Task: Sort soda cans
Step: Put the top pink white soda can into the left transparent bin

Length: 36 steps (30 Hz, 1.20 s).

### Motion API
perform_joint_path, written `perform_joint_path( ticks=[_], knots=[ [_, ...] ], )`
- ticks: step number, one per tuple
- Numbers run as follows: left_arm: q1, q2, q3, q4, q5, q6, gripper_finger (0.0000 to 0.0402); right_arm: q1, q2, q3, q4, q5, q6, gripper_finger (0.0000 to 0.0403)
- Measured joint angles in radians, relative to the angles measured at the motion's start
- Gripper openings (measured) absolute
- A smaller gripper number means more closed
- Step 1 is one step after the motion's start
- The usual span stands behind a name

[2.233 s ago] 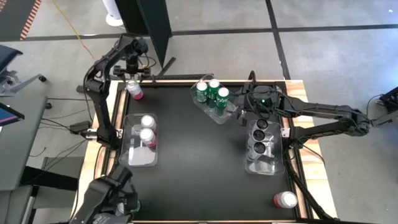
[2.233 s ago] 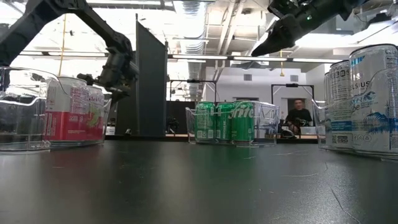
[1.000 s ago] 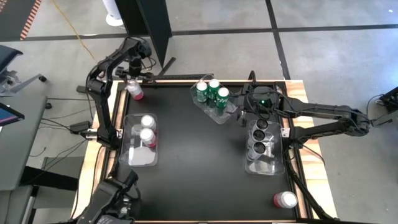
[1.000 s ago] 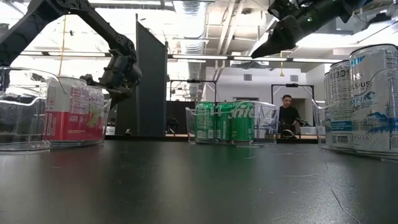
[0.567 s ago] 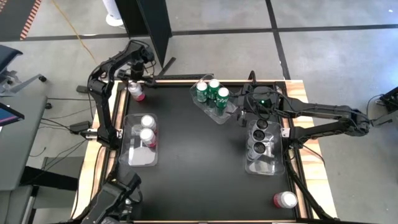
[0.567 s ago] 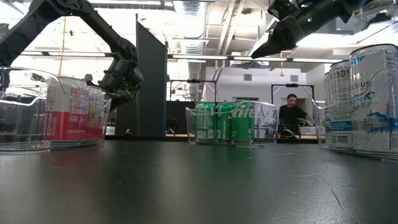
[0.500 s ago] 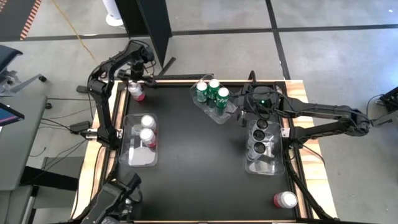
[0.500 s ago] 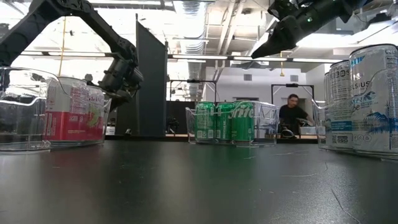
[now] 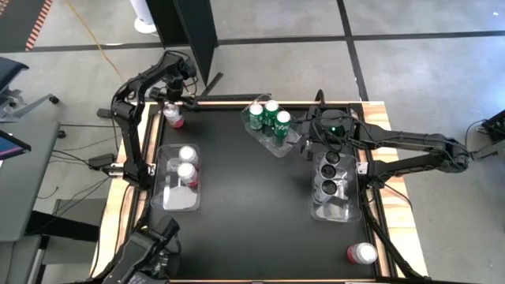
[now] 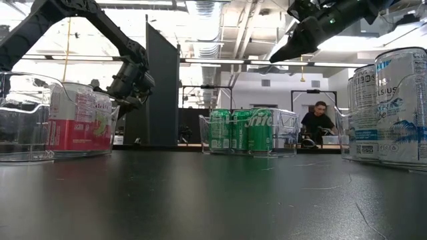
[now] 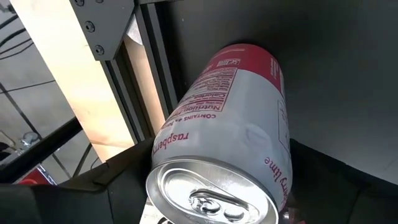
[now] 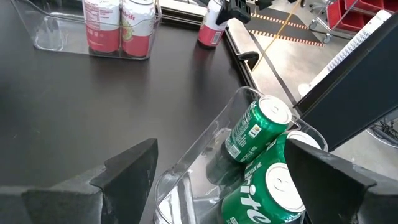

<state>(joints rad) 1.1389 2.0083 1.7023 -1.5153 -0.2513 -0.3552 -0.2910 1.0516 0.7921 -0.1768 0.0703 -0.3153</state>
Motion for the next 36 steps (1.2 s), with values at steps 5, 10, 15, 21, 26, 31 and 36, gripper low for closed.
perform_joint_path(
  ticks=[5, 10, 15, 21, 26, 31, 36],
  knots=[
    [0.000, -0.001, 0.000, 0.016, -0.014, 0.015, 0.0308, 0.000, 0.000, 0.000, 0.000, 0.000, 0.000, 0.0366],
    [-0.003, -0.001, 0.000, 0.011, -0.014, 0.034, 0.0308, 0.000, 0.000, 0.000, 0.000, 0.000, 0.000, 0.0366],
    [-0.022, 0.000, 0.008, 0.001, -0.002, 0.078, 0.0308, 0.000, 0.000, 0.000, 0.002, 0.000, 0.000, 0.0366],
    [-0.059, 0.000, 0.011, 0.000, 0.044, 0.142, 0.0308, -0.001, 0.000, 0.000, 0.003, 0.000, 0.000, 0.0366],
    [-0.096, 0.001, 0.011, -0.045, 0.064, 0.170, 0.0308, -0.001, 0.000, 0.000, 0.003, 0.000, 0.000, 0.0366],
    [-0.150, -0.016, 0.020, -0.050, 0.069, 0.188, 0.0308, -0.001, 0.000, 0.000, 0.005, 0.001, -0.004, 0.0366],
    [-0.199, -0.037, 0.074, -0.053, 0.056, 0.187, 0.0308, -0.006, 0.000, 0.000, 0.008, 0.001, -0.004, 0.0366]
  ],
)
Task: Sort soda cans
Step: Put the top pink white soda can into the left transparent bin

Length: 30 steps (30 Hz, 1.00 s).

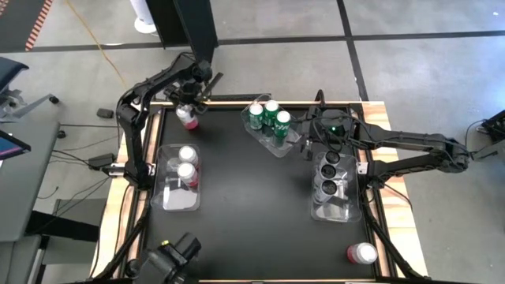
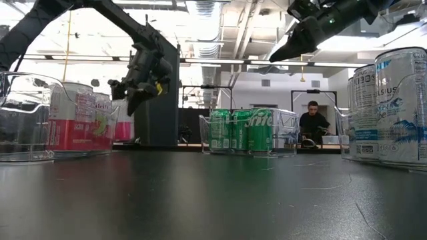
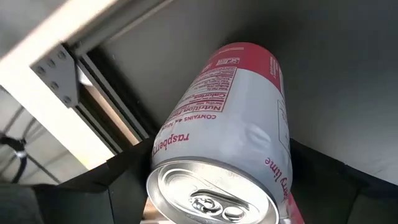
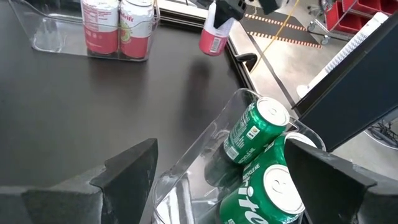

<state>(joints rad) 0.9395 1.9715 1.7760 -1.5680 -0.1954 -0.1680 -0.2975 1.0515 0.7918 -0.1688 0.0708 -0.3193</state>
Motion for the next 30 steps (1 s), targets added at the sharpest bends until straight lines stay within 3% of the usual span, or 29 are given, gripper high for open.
perform_joint_path(
  ticks=[8, 17, 30],
  knots=[
    [-0.131, -0.104, 0.069, -0.004, -0.004, -0.055, 0.0308, -0.006, 0.000, 0.000, -0.001, 0.000, 0.004, 0.0366],
    [-0.372, -0.278, 0.103, -0.004, 0.000, -0.177, 0.0307, -0.005, 0.000, 0.000, -0.008, 0.000, 0.030, 0.0366],
    [-0.791, -0.495, 0.104, -0.005, 0.057, -0.530, 0.0307, 0.096, 0.000, -0.032, -0.018, 0.003, 0.139, 0.0366]
  ],
)
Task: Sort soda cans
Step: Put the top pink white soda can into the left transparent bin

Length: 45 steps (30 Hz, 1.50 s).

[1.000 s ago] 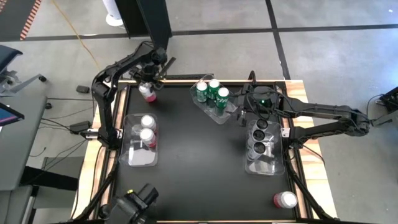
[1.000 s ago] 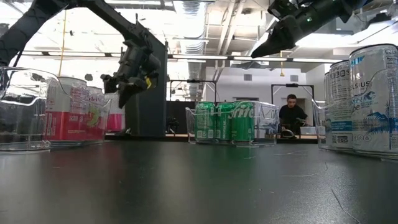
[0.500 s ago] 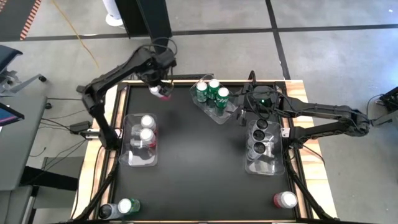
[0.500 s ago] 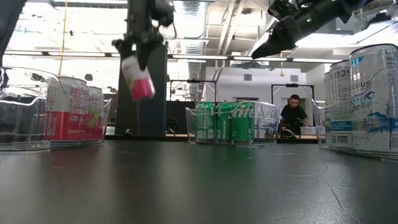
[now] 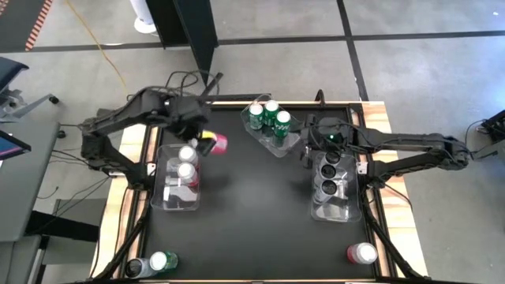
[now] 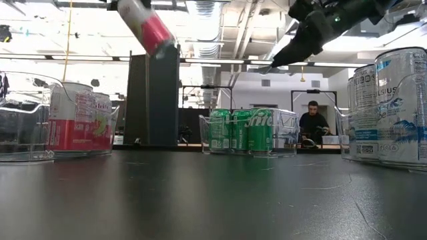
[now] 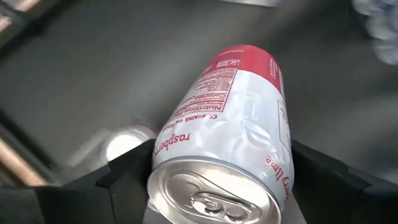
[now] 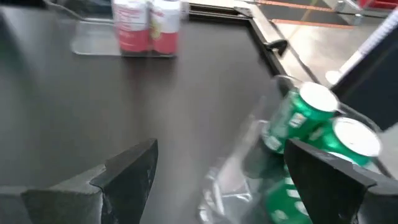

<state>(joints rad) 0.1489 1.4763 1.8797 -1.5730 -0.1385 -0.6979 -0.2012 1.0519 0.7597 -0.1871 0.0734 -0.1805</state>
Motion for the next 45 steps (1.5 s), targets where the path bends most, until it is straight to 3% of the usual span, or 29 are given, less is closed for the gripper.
perform_joint_path(
  ticks=[10, 18, 25, 29, 34, 45],
  knots=[
    [-0.337, 0.000, -0.003, 0.003, 0.080, -0.340, 0.0307, 0.184, 0.000, 0.000, 0.058, 0.083, 0.065, 0.0366],
    [-0.586, -0.001, -0.004, 0.002, 0.083, -0.691, 0.0307, 0.270, 0.000, 0.000, 0.092, 0.117, 0.103, 0.0366],
    [-0.737, -0.001, -0.133, 0.002, 0.154, -1.009, 0.0307, 0.334, 0.000, 0.000, 0.132, 0.122, 0.109, 0.0366],
    [-0.776, 0.000, -0.199, 0.001, 0.214, -1.129, 0.0307, 0.356, 0.000, 0.000, 0.148, 0.142, 0.110, 0.0366],
    [-0.772, -0.014, -0.214, 0.007, 0.220, -1.158, 0.0307, 0.374, 0.000, 0.000, 0.171, 0.146, 0.111, 0.0366],
    [-0.606, -0.154, -0.347, 0.001, 0.176, -1.088, 0.0307, 0.400, 0.000, 0.000, 0.177, 0.146, 0.106, 0.0366]
  ],
)
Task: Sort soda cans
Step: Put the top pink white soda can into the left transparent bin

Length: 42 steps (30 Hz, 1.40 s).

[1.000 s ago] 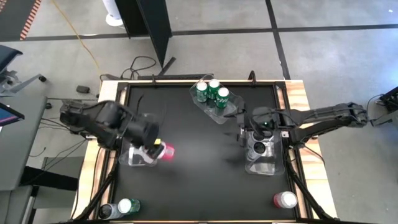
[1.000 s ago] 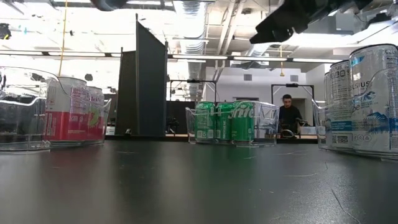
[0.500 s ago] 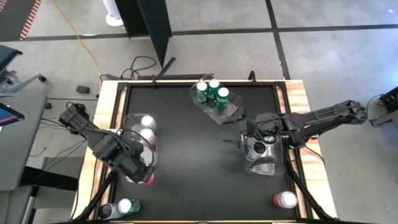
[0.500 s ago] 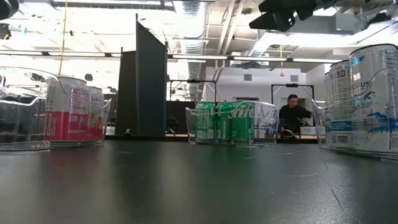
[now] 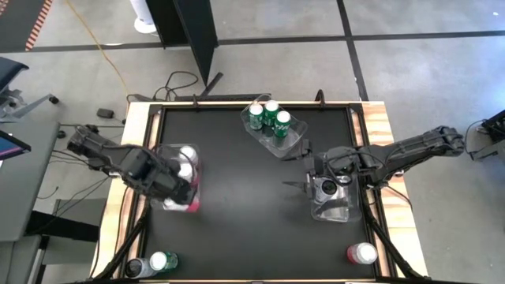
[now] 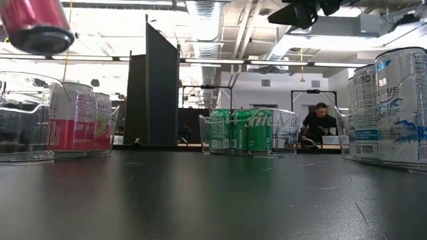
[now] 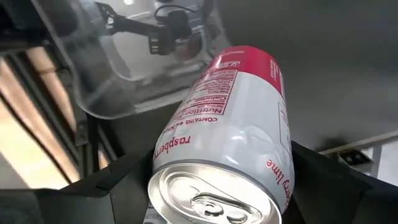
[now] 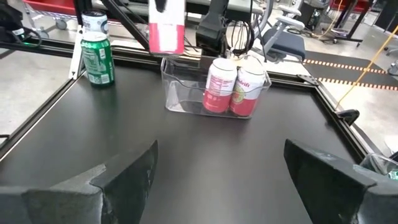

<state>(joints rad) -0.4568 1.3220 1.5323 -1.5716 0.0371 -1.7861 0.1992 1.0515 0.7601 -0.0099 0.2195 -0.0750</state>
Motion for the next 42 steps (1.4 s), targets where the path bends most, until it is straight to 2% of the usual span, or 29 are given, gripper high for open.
perform_joint_path(
  ticks=[9, 18, 25, 31, 42],
  knots=[
    [0.075, -0.119, -0.149, 0.000, 0.064, -0.010, 0.0307, 0.005, 0.001, 0.000, -0.014, 0.000, -0.001, 0.0366],
    [0.180, -0.135, -0.267, 0.003, 0.062, 0.036, 0.0307, 0.003, 0.038, 0.000, 0.003, 0.000, -0.013, 0.0366],
    [0.229, -0.084, -0.333, 0.002, 0.041, 0.102, 0.0307, 0.003, 0.050, 0.001, 0.028, 0.000, -0.028, 0.0366],
    [0.250, 0.005, -0.340, 0.010, 0.041, 0.157, 0.0307, 0.003, 0.050, 0.001, 0.026, 0.000, -0.030, 0.0366],
    [0.280, 0.153, -0.340, 0.157, 0.049, 0.272, 0.0307, 0.005, 0.050, 0.001, 0.017, 0.000, -0.022, 0.0366]
  ],
)
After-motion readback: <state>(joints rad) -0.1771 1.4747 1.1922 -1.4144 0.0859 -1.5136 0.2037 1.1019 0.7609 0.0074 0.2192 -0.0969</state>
